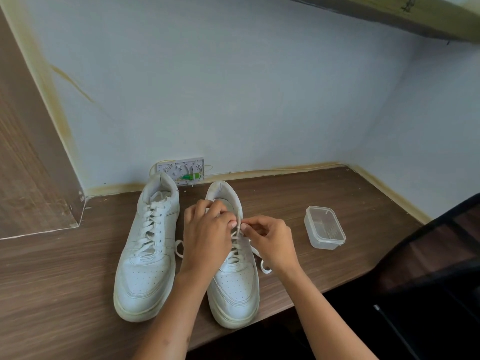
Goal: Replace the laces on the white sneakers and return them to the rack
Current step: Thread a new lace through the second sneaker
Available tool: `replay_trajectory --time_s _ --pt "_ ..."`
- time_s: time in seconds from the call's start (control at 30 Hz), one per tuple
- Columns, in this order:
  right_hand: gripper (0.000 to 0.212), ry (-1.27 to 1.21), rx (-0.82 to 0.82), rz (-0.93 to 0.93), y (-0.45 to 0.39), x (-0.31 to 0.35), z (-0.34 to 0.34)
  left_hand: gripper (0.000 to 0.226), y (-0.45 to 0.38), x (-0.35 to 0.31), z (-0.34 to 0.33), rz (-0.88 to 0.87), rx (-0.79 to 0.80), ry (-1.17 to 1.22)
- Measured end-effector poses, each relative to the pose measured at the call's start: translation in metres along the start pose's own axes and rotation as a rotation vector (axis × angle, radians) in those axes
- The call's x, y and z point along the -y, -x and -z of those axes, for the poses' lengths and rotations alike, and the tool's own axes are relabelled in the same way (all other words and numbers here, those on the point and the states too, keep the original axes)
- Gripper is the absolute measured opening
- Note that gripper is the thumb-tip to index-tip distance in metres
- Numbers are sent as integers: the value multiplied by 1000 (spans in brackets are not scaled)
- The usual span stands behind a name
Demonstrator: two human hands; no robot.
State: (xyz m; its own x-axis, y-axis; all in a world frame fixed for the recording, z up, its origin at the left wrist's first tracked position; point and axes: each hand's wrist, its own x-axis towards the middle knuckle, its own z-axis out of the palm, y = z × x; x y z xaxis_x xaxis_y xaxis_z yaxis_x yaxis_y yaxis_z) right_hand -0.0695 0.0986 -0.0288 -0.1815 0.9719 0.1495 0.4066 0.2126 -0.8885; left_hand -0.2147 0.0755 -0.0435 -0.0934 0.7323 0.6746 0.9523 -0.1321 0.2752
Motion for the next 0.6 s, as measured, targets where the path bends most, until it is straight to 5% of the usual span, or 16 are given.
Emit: replay_trajectory --time_s 0.37,0.6 --pt "10 -112 -53 -106 -4 5 3 19 -2 11 1 67 -7 220" --pt "11 -494 -598 -414 -13 -10 35 31 0 40 6 78 115 368"
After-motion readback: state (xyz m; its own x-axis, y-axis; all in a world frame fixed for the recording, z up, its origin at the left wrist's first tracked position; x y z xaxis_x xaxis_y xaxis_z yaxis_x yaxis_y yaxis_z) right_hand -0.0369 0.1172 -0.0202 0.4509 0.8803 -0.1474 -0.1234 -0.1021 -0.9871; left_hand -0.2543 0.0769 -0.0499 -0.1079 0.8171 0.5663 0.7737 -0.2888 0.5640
